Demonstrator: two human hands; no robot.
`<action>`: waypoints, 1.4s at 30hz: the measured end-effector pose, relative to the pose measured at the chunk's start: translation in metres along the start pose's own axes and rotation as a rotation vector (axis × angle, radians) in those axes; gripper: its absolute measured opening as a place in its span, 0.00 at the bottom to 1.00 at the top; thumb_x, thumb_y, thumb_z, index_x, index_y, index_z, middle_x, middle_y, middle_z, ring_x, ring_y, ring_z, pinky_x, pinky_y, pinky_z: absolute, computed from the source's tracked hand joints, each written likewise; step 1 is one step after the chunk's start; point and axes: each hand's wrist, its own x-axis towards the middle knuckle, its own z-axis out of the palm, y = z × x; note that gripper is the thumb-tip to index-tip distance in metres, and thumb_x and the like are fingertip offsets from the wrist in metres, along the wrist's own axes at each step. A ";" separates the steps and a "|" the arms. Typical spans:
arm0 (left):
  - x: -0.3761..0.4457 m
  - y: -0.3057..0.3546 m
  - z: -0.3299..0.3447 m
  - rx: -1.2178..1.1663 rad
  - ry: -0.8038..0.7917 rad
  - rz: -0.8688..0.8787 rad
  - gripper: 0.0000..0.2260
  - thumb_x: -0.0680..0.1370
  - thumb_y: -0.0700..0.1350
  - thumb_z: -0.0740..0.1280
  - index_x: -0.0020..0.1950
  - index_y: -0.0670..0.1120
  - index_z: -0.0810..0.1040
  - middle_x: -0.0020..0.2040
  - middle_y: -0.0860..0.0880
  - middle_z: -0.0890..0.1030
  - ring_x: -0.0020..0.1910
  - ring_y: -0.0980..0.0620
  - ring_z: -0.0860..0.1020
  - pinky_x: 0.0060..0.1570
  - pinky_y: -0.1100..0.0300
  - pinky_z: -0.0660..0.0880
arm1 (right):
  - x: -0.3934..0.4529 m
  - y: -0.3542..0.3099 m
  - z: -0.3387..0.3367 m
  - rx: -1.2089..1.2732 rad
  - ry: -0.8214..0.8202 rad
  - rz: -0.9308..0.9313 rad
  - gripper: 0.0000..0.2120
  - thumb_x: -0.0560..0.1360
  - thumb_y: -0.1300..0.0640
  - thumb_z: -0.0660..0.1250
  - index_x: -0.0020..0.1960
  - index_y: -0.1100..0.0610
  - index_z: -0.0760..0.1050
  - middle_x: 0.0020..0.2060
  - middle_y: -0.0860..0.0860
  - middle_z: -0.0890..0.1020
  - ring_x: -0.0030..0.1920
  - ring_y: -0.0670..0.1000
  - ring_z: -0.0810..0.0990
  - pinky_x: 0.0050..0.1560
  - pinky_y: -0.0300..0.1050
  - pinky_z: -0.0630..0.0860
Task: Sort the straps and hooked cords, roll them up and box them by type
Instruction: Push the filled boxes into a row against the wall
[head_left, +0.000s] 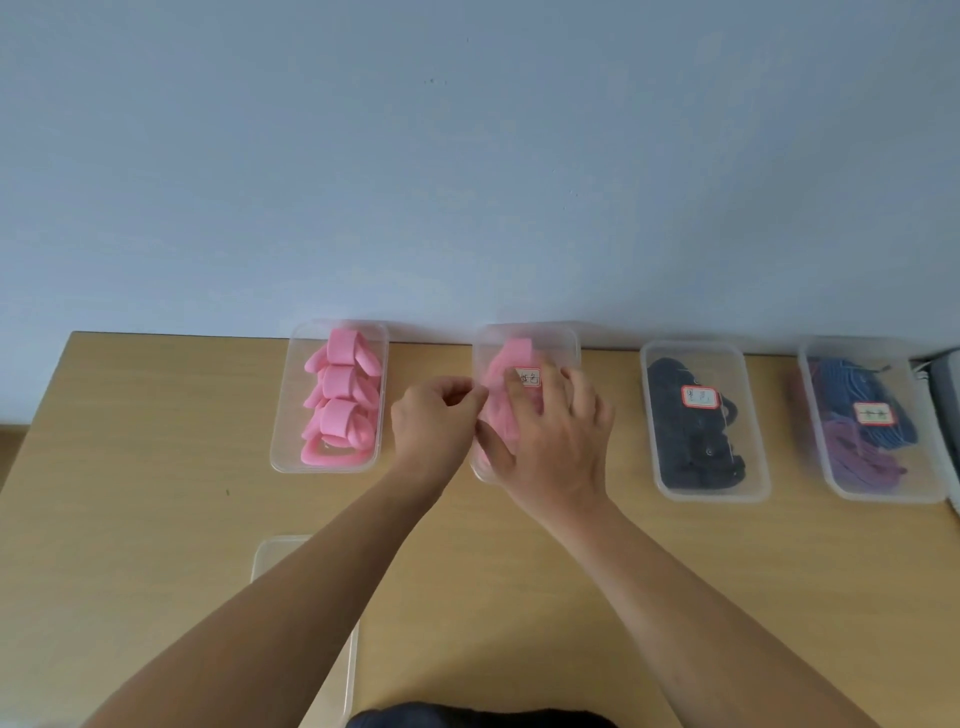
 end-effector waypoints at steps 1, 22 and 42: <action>-0.001 0.001 0.000 0.024 0.007 0.012 0.05 0.78 0.49 0.73 0.50 0.49 0.86 0.41 0.56 0.86 0.46 0.53 0.84 0.52 0.55 0.80 | 0.000 0.000 0.000 0.007 0.010 0.003 0.27 0.77 0.32 0.59 0.64 0.51 0.78 0.68 0.57 0.76 0.64 0.62 0.73 0.53 0.55 0.66; -0.012 -0.005 0.007 0.127 0.106 0.161 0.15 0.75 0.45 0.75 0.61 0.47 0.83 0.48 0.54 0.83 0.43 0.56 0.82 0.51 0.56 0.79 | -0.011 0.009 0.008 0.334 0.296 0.071 0.11 0.74 0.57 0.73 0.56 0.57 0.83 0.63 0.58 0.79 0.61 0.61 0.73 0.65 0.53 0.70; -0.019 -0.011 0.004 0.116 0.086 0.229 0.17 0.75 0.47 0.77 0.63 0.48 0.83 0.54 0.55 0.81 0.46 0.60 0.81 0.50 0.61 0.75 | -0.023 0.015 0.021 0.565 0.150 0.223 0.21 0.81 0.51 0.60 0.67 0.63 0.77 0.73 0.58 0.72 0.72 0.56 0.72 0.65 0.49 0.74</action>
